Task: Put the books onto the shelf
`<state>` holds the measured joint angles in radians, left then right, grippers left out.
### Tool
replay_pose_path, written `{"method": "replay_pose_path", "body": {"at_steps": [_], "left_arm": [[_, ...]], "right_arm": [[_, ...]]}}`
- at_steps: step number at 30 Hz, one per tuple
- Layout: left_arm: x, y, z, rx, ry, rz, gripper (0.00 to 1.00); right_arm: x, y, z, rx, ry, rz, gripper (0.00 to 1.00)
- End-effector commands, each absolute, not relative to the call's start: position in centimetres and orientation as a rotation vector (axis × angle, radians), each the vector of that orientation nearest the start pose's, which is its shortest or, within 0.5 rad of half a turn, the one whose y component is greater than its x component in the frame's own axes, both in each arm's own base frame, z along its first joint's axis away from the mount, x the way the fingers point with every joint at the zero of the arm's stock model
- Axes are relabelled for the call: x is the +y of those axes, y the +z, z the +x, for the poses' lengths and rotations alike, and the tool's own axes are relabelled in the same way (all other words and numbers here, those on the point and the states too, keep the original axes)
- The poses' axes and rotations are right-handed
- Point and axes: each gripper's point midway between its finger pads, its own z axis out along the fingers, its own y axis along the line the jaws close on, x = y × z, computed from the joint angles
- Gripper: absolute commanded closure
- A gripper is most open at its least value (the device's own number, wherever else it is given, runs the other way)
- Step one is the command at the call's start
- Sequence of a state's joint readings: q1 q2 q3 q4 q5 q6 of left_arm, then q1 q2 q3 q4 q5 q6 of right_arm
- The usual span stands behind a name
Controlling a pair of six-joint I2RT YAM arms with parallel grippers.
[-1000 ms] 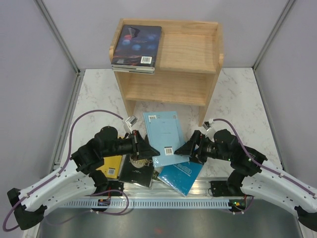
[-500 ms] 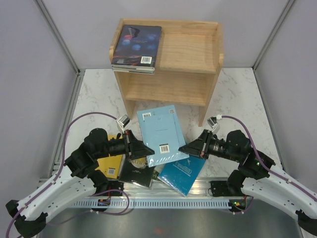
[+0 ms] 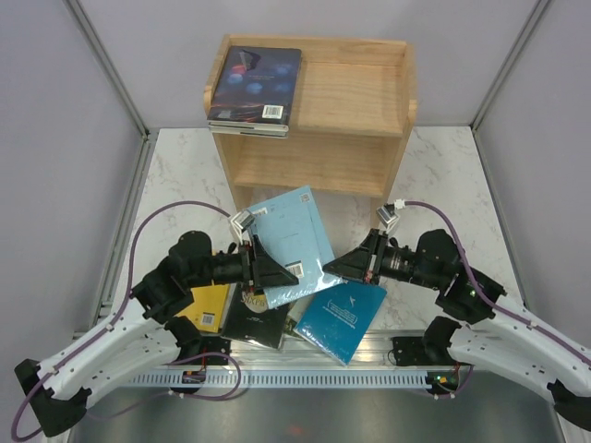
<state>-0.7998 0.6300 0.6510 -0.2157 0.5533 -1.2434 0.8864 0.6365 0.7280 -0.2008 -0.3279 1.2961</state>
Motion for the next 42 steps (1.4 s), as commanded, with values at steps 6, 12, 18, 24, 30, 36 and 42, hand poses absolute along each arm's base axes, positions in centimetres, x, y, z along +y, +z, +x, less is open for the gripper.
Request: {"method": "replay_pose_path", "body": {"at_steps": [6, 12, 18, 24, 30, 36, 42], "left_arm": [[-26.0, 26.1, 8.4, 2.274, -1.699, 0.076, 0.01], [-24.0, 26.4, 8.3, 2.287, -1.607, 0.058, 0.00], [-20.6, 28.1, 8.4, 2.210, -1.441, -0.023, 0.00], [-15.8, 28.2, 8.8, 2.156, -1.218, -0.187, 0.00], [-14.2, 27.2, 8.7, 2.171, -1.144, -0.245, 0.00], [-13.8, 27.2, 8.5, 2.171, -1.133, -0.259, 0.00], [-13.6, 27.1, 8.3, 2.168, -1.147, -0.285, 0.00]], "right_arm": [[26.6, 40.3, 9.3, 1.849, 1.909, 0.059, 1.00], [24.9, 38.6, 9.8, 1.922, 1.799, 0.181, 1.00], [22.5, 37.5, 9.3, 1.932, 1.740, 0.257, 1.00], [24.1, 42.2, 7.3, 1.900, 1.799, -0.042, 1.00], [25.2, 51.1, 7.8, 1.741, 1.840, -0.147, 1.00], [27.0, 57.2, 10.6, 1.651, 1.838, -0.082, 1.00], [30.2, 57.8, 17.6, 1.662, 1.678, 0.137, 1.00]]}}
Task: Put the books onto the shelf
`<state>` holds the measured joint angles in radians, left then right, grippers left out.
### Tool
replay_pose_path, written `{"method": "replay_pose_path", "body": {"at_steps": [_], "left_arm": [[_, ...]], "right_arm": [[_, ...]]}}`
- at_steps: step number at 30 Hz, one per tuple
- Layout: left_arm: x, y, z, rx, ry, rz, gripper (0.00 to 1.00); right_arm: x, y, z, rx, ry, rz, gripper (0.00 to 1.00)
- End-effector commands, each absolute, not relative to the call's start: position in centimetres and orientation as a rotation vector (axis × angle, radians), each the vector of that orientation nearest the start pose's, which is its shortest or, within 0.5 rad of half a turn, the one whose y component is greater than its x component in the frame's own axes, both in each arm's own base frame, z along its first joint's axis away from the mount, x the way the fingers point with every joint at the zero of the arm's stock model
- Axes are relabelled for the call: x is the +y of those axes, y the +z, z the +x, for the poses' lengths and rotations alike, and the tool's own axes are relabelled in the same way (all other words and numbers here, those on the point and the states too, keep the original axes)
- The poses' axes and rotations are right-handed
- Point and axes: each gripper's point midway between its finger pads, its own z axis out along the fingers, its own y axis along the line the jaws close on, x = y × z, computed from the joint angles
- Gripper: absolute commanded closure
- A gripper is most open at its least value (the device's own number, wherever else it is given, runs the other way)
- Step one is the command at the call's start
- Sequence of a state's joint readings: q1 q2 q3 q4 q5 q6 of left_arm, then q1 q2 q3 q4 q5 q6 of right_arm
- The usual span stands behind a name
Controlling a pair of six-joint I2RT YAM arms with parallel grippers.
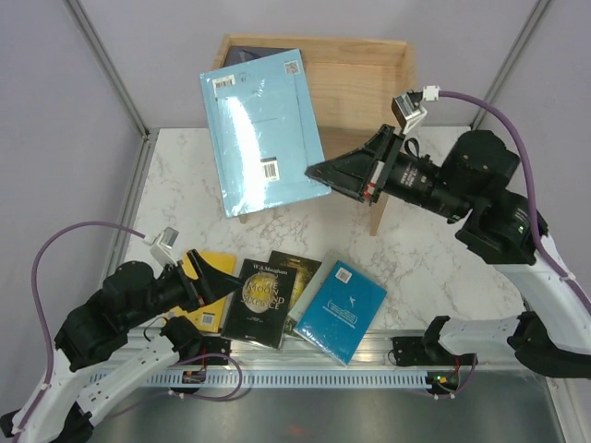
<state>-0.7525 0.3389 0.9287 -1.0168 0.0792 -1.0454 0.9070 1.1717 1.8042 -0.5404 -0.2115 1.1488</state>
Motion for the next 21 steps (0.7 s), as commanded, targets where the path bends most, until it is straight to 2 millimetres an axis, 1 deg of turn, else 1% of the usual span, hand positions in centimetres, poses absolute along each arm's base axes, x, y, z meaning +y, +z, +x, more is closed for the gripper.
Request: {"method": "replay_pose_path", "body": {"at_steps": [1, 3, 4, 5, 6, 7, 8, 11, 14, 15, 17, 18, 19, 20, 21], "left_arm": [[-13.6, 27.0, 8.3, 2.171, -1.145, -0.285, 0.00], [-13.7, 27.2, 8.4, 2.173, -1.145, -0.283, 0.00], [-13.7, 27.2, 8.4, 2.175, -1.143, -0.282, 0.00], [-13.8, 27.4, 8.4, 2.174, -1.143, -0.274, 0.00], [-13.8, 27.4, 8.5, 2.174, -1.139, -0.275, 0.00], [-13.8, 27.6, 8.4, 2.173, -1.141, -0.272, 0.00], [-13.8, 27.6, 8.4, 2.170, -1.142, -0.270, 0.00], [-13.6, 28.0, 8.2, 2.154, -1.150, -0.265, 0.00], [-13.3, 28.0, 8.0, 2.152, -1.146, -0.268, 0.00], [-13.2, 28.0, 7.9, 2.146, -1.149, -0.267, 0.00], [-12.9, 27.9, 7.8, 2.148, -1.141, -0.272, 0.00], [-12.8, 27.9, 7.8, 2.145, -1.139, -0.272, 0.00], [-12.8, 27.9, 7.8, 2.143, -1.138, -0.273, 0.00], [-12.7, 28.0, 7.8, 2.141, -1.136, -0.275, 0.00], [-12.6, 27.9, 7.8, 2.144, -1.132, -0.276, 0.00]], "right_arm": [[30.3, 58.8, 18.0, 1.634, 1.678, 0.149, 1.00], [30.6, 58.7, 20.0, 1.635, 1.614, 0.225, 1.00], [31.1, 59.2, 21.1, 1.621, 1.598, 0.249, 1.00], [31.0, 59.0, 22.0, 1.627, 1.570, 0.283, 1.00], [31.7, 58.3, 23.6, 1.635, 1.532, 0.318, 1.00], [31.2, 59.4, 24.0, 1.602, 1.529, 0.344, 1.00], [31.1, 59.0, 24.8, 1.614, 1.499, 0.378, 1.00], [30.4, 58.6, 27.2, 1.597, 1.440, 0.487, 1.00], [30.2, 58.0, 29.1, 1.595, 1.419, 0.545, 1.00], [30.8, 57.2, 30.0, 1.615, 1.404, 0.552, 1.00], [31.2, 57.0, 30.8, 1.623, 1.417, 0.557, 1.00], [32.0, 56.2, 31.5, 1.644, 1.411, 0.558, 1.00], [32.2, 56.5, 31.6, 1.640, 1.424, 0.553, 1.00], [32.7, 56.3, 31.9, 1.653, 1.438, 0.552, 1.00], [33.5, 55.5, 32.5, 1.671, 1.433, 0.551, 1.00]]}}
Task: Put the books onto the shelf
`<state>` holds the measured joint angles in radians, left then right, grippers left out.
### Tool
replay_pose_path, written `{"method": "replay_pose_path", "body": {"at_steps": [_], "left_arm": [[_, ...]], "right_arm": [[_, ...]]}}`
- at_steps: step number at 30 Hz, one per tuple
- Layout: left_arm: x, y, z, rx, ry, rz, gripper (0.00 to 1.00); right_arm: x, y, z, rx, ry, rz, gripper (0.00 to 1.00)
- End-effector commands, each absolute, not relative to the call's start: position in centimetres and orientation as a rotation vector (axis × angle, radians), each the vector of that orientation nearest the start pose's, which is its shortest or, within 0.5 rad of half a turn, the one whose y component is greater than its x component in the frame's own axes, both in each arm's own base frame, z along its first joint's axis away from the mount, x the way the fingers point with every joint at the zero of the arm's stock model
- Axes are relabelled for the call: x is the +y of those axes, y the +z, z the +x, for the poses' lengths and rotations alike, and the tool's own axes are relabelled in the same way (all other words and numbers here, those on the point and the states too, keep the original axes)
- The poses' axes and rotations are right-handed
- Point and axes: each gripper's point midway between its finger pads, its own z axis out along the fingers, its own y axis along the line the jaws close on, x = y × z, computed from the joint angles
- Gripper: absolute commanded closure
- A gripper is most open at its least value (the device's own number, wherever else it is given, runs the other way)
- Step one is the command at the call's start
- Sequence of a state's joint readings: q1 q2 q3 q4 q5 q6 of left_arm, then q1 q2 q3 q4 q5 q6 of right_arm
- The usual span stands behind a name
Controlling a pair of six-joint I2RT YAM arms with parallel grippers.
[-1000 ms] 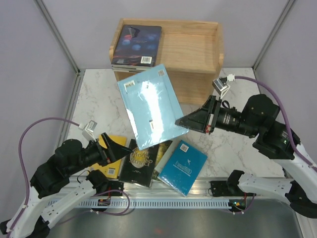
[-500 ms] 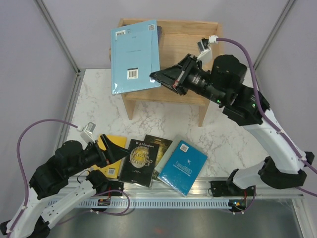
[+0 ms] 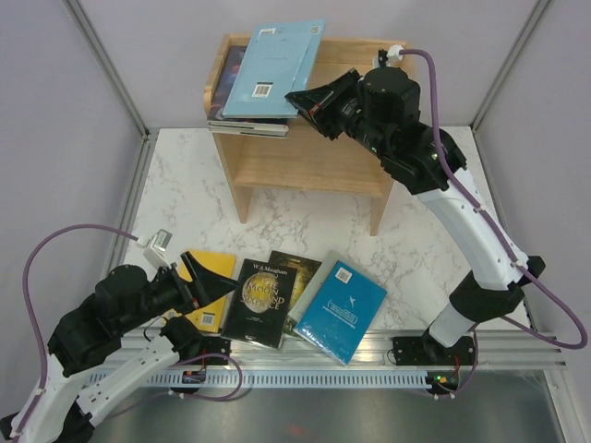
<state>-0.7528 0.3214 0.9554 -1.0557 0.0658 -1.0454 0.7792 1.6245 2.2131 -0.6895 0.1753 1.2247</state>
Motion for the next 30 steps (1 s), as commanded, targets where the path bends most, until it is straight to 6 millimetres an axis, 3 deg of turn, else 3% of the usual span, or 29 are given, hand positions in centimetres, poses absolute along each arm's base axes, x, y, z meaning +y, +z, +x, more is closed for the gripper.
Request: {"method": "replay_pose_path", "body": {"at_steps": [1, 9, 14, 17, 18, 21, 24, 26, 27, 30], "left_arm": [[-12.6, 28.0, 7.8, 2.139, -1.131, -0.277, 0.00], [-11.9, 28.0, 7.5, 2.143, -1.103, -0.264, 0.00], [-11.2, 27.9, 7.6, 2.131, -1.068, -0.285, 0.00], [-11.0, 27.9, 7.7, 2.130, -1.060, -0.290, 0.00], [-11.0, 28.0, 7.7, 2.129, -1.063, -0.288, 0.00], [-10.9, 28.0, 7.9, 2.126, -1.056, -0.300, 0.00], [-10.8, 28.0, 8.0, 2.120, -1.054, -0.310, 0.00], [-10.8, 27.9, 8.2, 2.118, -1.048, -0.316, 0.00], [-10.9, 27.9, 8.2, 2.120, -1.053, -0.315, 0.00], [-10.9, 27.9, 8.4, 2.114, -1.052, -0.321, 0.00]], "right_arm": [[33.8, 55.7, 32.5, 1.672, 1.448, 0.545, 1.00], [36.1, 53.6, 33.6, 1.749, 1.501, 0.550, 1.00], [35.9, 53.0, 34.8, 1.769, 1.523, 0.567, 0.98], [36.0, 52.6, 35.2, 1.790, 1.542, 0.558, 0.72], [36.0, 52.5, 35.3, 1.796, 1.547, 0.560, 0.57], [35.4, 52.4, 35.4, 1.800, 1.542, 0.563, 0.37], [34.6, 52.4, 35.3, 1.800, 1.531, 0.557, 0.27], [34.1, 52.3, 34.9, 1.812, 1.523, 0.538, 0.06], [34.0, 51.4, 34.8, 1.845, 1.504, 0.540, 0.02], [33.3, 50.0, 34.3, 1.903, 1.458, 0.531, 0.02]]}}
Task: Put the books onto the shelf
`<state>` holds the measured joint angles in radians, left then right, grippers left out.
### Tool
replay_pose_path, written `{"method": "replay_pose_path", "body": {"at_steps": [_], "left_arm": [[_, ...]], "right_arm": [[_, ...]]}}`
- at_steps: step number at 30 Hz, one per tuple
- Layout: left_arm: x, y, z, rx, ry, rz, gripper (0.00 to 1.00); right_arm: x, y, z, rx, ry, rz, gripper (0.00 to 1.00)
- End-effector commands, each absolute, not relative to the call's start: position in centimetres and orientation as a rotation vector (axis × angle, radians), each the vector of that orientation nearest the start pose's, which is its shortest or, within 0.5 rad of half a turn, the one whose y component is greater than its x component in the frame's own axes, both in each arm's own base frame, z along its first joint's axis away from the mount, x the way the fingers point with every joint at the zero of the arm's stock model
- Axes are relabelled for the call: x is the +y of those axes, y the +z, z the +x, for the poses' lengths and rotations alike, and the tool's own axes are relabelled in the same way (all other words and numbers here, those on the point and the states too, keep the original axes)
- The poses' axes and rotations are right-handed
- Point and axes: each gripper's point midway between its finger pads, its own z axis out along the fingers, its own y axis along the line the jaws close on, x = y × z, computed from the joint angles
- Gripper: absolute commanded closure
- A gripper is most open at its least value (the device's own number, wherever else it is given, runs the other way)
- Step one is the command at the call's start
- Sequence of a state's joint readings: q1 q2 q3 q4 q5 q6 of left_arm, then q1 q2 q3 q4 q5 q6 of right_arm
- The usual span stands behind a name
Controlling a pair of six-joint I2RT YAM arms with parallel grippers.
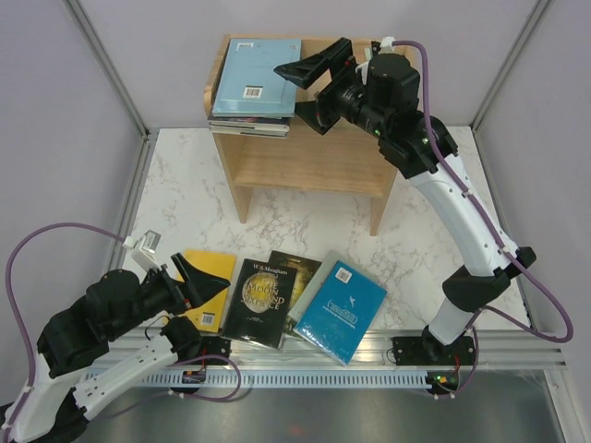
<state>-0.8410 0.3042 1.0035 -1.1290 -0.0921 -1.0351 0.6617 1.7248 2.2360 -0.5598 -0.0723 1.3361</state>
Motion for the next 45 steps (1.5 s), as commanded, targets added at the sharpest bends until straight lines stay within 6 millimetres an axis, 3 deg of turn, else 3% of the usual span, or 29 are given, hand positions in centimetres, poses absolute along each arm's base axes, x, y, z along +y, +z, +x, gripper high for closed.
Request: {"method": "replay_pose_path", "body": {"at_steps": [1, 6, 10, 17, 24, 28, 31, 32, 33, 34, 35, 36, 37, 38, 40, 41, 43, 44, 45], "left_arm": [[-10.9, 27.8, 8.5, 2.112, -1.047, -0.326, 0.00], [-11.2, 27.8, 8.8, 2.111, -1.046, -0.323, 0.00], [-11.6, 27.5, 9.0, 2.116, -1.051, -0.329, 0.00], [-12.6, 27.0, 9.2, 2.140, -1.068, -0.327, 0.00], [-13.1, 26.7, 9.3, 2.151, -1.082, -0.323, 0.00], [-14.1, 25.2, 9.1, 2.214, -1.075, -0.290, 0.00], [-14.6, 24.0, 9.1, 2.270, -1.046, -0.261, 0.00], [-14.7, 23.7, 9.2, 2.282, -1.036, -0.258, 0.00], [-15.2, 22.5, 9.2, 2.340, -0.998, -0.237, 0.00], [-15.3, 22.6, 9.3, 2.338, -1.001, -0.237, 0.00], [-15.4, 22.3, 9.3, 2.350, -0.991, -0.231, 0.00], [-15.5, 21.8, 9.3, 2.367, -0.976, -0.217, 0.00], [-15.9, 21.3, 9.3, 2.398, -0.962, -0.203, 0.00], [-16.2, 21.1, 9.4, 2.404, -0.963, -0.178, 0.00], [-16.9, 19.8, 9.3, 2.457, -0.947, -0.152, 0.00], [-17.2, 19.4, 9.3, 2.472, -0.949, -0.137, 0.00], [-18.0, 18.5, 9.2, 2.492, -0.974, -0.105, 0.00], [-18.4, 18.0, 9.2, 2.506, -0.977, -0.091, 0.00], [-19.1, 17.5, 9.1, 2.513, -1.012, -0.062, 0.00]], "right_arm": [[33.1, 49.6, 34.1, 1.919, 1.445, 0.531, 0.02], [32.2, 47.0, 32.9, 2.018, 1.386, 0.505, 0.02], [31.8, 46.1, 32.4, 2.047, 1.367, 0.478, 0.02], [30.5, 47.7, 31.5, 1.992, 1.352, 0.439, 0.02], [30.7, 49.9, 30.6, 1.924, 1.412, 0.338, 0.02], [29.8, 50.4, 29.4, 1.881, 1.383, 0.246, 0.02], [28.0, 50.8, 27.2, 1.847, 1.348, 0.175, 0.02], [27.9, 49.2, 27.0, 1.876, 1.322, 0.165, 0.02], [26.2, 47.3, 25.3, 1.886, 1.264, 0.130, 0.02], [25.0, 48.7, 24.2, 1.834, 1.262, 0.118, 0.02], [24.5, 45.3, 24.1, 1.901, 1.213, 0.138, 0.02], [23.6, 43.8, 23.3, 1.917, 1.182, 0.151, 0.02], [21.5, 44.0, 21.1, 1.878, 1.185, 0.165, 0.02], [21.0, 39.6, 20.9, 1.962, 1.129, 0.207, 0.02], [18.9, 37.1, 18.0, 1.983, 1.133, 0.242, 0.02], [18.6, 32.8, 17.5, 2.082, 1.104, 0.301, 0.02], [17.2, 29.5, 15.3, 2.144, 1.090, 0.352, 0.02], [16.8, 26.2, 14.8, 2.223, 1.049, 0.405, 0.02], [16.0, 24.2, 14.2, 2.280, 0.995, 0.440, 0.02]]}}
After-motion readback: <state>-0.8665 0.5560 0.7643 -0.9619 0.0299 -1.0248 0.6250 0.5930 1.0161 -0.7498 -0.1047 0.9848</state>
